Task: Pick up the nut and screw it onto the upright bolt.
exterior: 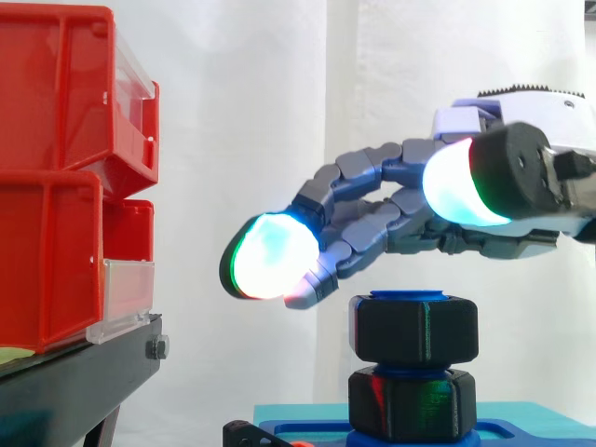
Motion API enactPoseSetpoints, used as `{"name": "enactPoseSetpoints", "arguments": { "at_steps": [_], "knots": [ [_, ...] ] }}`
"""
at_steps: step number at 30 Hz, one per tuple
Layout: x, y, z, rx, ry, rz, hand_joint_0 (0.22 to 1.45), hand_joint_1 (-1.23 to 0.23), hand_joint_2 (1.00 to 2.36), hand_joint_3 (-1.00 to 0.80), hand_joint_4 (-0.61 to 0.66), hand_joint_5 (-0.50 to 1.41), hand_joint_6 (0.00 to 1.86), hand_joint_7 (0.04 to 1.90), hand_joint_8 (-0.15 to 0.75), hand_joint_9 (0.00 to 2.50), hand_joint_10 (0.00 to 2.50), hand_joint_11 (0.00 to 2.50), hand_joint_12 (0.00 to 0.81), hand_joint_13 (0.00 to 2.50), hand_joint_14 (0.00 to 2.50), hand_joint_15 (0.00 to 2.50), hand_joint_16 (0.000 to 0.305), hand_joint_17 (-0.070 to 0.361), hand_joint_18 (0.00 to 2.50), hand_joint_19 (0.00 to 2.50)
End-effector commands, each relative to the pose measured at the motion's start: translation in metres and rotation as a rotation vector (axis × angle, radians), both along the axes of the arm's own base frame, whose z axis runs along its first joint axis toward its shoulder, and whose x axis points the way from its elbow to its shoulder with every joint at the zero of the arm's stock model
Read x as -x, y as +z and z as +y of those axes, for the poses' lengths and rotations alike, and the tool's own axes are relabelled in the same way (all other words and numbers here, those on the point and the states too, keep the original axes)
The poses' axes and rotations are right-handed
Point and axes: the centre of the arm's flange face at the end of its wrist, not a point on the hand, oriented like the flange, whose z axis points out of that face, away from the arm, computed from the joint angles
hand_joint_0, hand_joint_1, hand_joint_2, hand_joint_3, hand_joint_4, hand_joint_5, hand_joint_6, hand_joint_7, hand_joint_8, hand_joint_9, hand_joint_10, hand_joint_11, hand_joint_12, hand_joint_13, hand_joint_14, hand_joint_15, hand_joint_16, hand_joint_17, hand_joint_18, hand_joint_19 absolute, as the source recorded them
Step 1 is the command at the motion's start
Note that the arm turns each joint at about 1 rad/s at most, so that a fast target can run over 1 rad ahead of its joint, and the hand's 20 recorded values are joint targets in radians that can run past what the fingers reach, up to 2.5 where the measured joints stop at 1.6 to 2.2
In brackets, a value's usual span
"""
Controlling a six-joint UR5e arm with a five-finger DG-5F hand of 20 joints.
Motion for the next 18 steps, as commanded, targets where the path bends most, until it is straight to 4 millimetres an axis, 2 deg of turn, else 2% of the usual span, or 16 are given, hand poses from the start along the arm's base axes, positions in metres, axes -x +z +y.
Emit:
{"name": "enactPoseSetpoints", "arguments": {
  "at_steps": [1, 12, 18],
  "knots": [
    [0.002, -0.0051, 0.0028, 0.001, 0.003, 0.011, 0.42, -0.39, 1.0, -0.5, 0.15, -0.15, 0.5, 0.65, 0.234, 0.45, 0.0, 0.0, 0.334, 0.06, 0.0, 0.0, 0.042, 0.094, 0.0, 0.0],
    [0.0053, -0.0091, 0.0039, 0.005, 0.008, 0.048, 0.42, -0.39, 1.0, -0.5, 0.17, -0.14, 0.5, 0.71, 0.24, 0.49, 0.0, 0.0, 0.326, 0.08, 0.0, 0.0, 0.041, 0.092, 0.0, 0.0],
    [0.0091, -0.0132, 0.0037, 0.008, 0.009, 0.087, 0.42, -0.4, 1.0, -0.5, 0.17, -0.14, 0.5, 0.8, 0.246, 0.49, 0.0, 0.0, 0.322, 0.09, 0.0, 0.0, 0.04, 0.089, 0.0, 0.0]
  ]
}}
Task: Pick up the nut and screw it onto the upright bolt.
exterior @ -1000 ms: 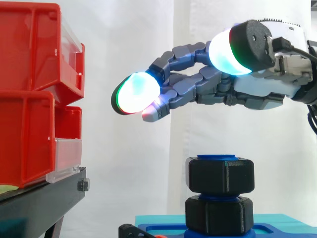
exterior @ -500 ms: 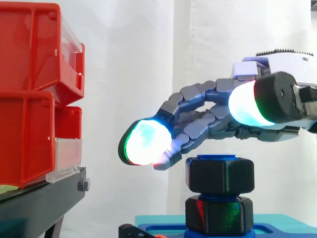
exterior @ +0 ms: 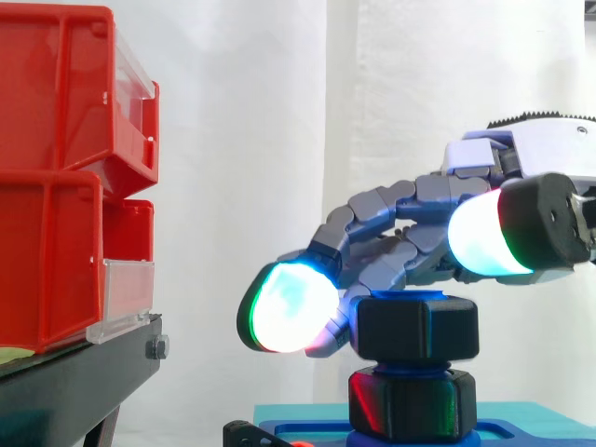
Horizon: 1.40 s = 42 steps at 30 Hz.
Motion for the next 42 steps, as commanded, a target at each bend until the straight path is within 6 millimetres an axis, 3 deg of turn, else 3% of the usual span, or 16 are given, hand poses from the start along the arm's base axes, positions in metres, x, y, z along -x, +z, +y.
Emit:
{"name": "enactPoseSetpoints", "arguments": {
  "at_steps": [1, 13, 42],
  "knots": [
    [0.003, -0.003, 0.0, 0.003, 0.001, 0.026, 0.42, -0.4, 1.0, -0.5, 0.17, -0.15, 0.5, 0.81, 0.247, 0.49, 0.0, 0.0, 0.322, 0.09, 0.0, 0.0, 0.039, 0.088, 0.0, 0.0],
    [0.003, -0.003, 0.0, 0.003, 0.003, 0.034, 0.44, -0.48, 1.0, -0.5, 0.19, -0.18, 0.5, 0.83, 0.262, 0.52, 0.0, 0.0, 0.319, 0.27, 0.0, 0.0, 0.035, 0.079, 0.0, 0.0],
    [0.006, -0.002, -0.02, 0.005, 0.003, 0.029, 0.47, -0.45, 1.0, -0.5, 0.22, -0.08, 0.5, 1.32, 0.3, 0.79, 0.0, 0.07, 0.285, 0.48, 0.0, 0.0, 0.026, 0.058, 0.09, 0.0]
  ]
}}
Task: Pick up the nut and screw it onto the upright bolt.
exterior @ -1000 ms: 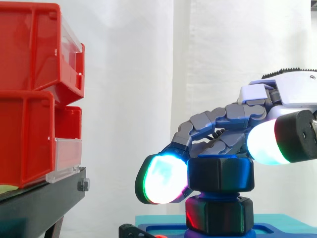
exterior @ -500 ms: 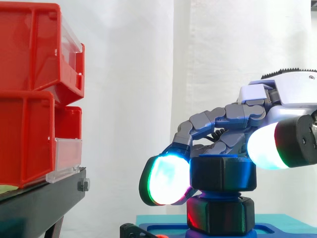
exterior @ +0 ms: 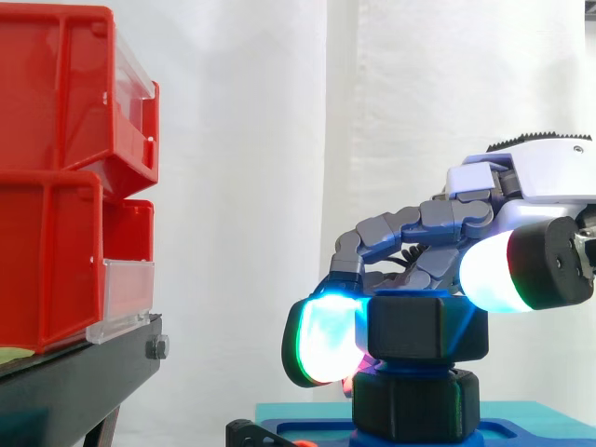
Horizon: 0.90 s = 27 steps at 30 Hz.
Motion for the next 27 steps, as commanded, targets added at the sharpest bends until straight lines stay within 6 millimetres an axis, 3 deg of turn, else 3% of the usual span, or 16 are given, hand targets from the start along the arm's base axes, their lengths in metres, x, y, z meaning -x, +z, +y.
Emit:
{"name": "enactPoseSetpoints", "arguments": {
  "at_steps": [1, 7, 19, 27],
  "knots": [
    [0.001, 0.0, -0.004, 0.0, 0.001, -0.001, 0.47, -0.45, 1.0, -0.5, 0.22, -0.08, 0.51, 1.31, 0.301, 0.8, 0.0, 0.07, 0.284, 0.48, 0.0, 0.0, 0.025, 0.056, 0.11, 0.0],
    [0.002, 0.0, -0.011, 0.003, 0.003, -0.001, 0.48, -0.46, 1.0, -0.5, 0.22, -0.05, 0.58, 1.23, 0.292, 0.89, 0.0, 0.09, 0.268, 0.53, 0.0, 0.0, 0.023, 0.051, 0.16, 0.0],
    [0.003, 0.0, -0.017, 0.004, 0.015, 0.002, 0.48, -0.46, 1.0, -0.5, 0.14, 0.03, 0.57, 1.3, 0.254, 1.16, 0.0, 0.07, 0.233, 0.68, 0.0, 0.0, 0.017, 0.039, 0.3, 0.0],
    [0.009, 0.017, -0.026, 0.03, 0.021, -0.02, 0.49, -0.47, 1.0, -0.5, 0.08, 0.08, 0.54, 1.37, 0.19, 1.42, 0.0, 0.08, 0.203, 0.85, 0.0, 0.0, 0.013, 0.029, 0.47, 0.0]
  ]
}}
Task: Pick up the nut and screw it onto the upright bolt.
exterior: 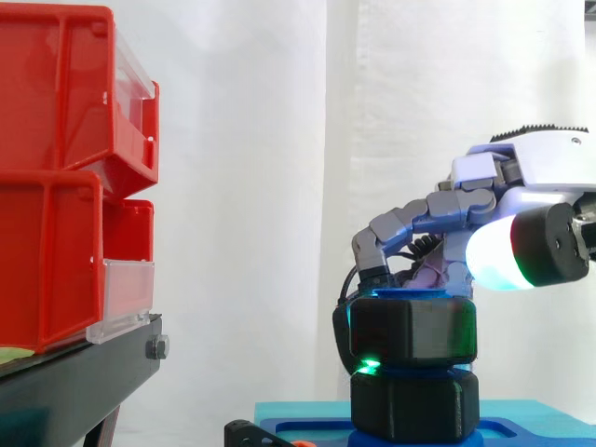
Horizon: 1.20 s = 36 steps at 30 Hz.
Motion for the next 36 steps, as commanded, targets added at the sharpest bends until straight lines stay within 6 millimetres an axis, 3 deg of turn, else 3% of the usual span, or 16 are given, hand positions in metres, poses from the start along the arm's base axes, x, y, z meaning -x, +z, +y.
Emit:
{"name": "enactPoseSetpoints", "arguments": {
  "at_steps": [1, 7, 13, 18, 23, 26, 30, 32, 36],
  "knots": [
    [0.002, 0.005, -0.004, 0.015, -0.002, -0.003, 0.5, -0.47, 1.0, -0.5, 0.08, 0.08, 0.54, 1.36, 0.18, 1.44, 0.0, 0.09, 0.2, 0.86, 0.0, 0.0, 0.013, 0.029, 0.49, 0.0],
    [0.008, 0.016, -0.009, 0.032, -0.009, -0.003, 0.5, -0.48, 1.0, -0.5, 0.04, 0.1, 0.52, 1.41, 0.115, 1.65, 0.0, 0.11, 0.163, 0.99, 0.0, 0.0, 0.009, 0.02, 0.64, 0.0],
    [0.011, 0.038, -0.014, 0.031, -0.015, -0.035, 0.49, -0.48, 1.0, -0.5, 0.04, 0.09, 0.51, 1.43, 0.149, 1.64, 0.0, 0.13, 0.173, 1.0, 0.0, 0.0, 0.01, 0.022, 0.66, 0.0],
    [0.004, 0.063, -0.017, 0.031, -0.001, -0.076, 0.48, -0.46, 1.0, -0.5, 0.13, 0.02, 0.5, 1.26, 0.218, 1.51, 0.01, 0.2, 0.252, 0.92, 0.0, 0.0, 0.019, 0.042, 0.53, 0.0],
    [0.001, 0.071, -0.017, 0.034, 0.006, -0.098, 0.47, -0.45, 1.0, -0.5, 0.18, -0.05, 0.5, 1.05, 0.254, 1.4, 0.01, 0.23, 0.29, 0.85, 0.0, 0.01, 0.026, 0.058, 0.53, 0.0],
    [-0.004, 0.071, -0.011, 0.037, 0.01, -0.13, 0.47, -0.45, 1.0, -0.5, 0.2, -0.08, 0.5, 0.95, 0.247, 1.27, 0.01, 0.19, 0.299, 0.74, 0.0, 0.0, 0.03, 0.067, 0.45, 0.0],
    [-0.011, 0.071, -0.004, 0.039, 0.018, -0.179, 0.44, -0.44, 1.0, -0.5, 0.13, -0.15, 0.5, 0.67, 0.23, 0.75, 0.0, 0.0, 0.325, 0.34, 0.0, 0.0, 0.037, 0.083, 0.0, 0.0],
    [-0.013, 0.071, -0.002, 0.041, 0.019, -0.188, 0.43, -0.44, 1.0, -0.5, 0.1, -0.19, 0.5, 0.6, 0.217, 0.51, 0.0, 0.0, 0.336, 0.15, 0.0, 0.0, 0.041, 0.092, 0.0, 0.0],
    [-0.017, 0.055, 0.01, 0.041, 0.027, -0.159, 0.43, -0.42, 1.0, -0.5, 0.07, -0.22, 0.5, 0.56, 0.201, 0.3, 0.0, 0.0, 0.34, 0.04, 0.0, 0.0, 0.043, 0.096, 0.0, 0.0]
  ]
}}
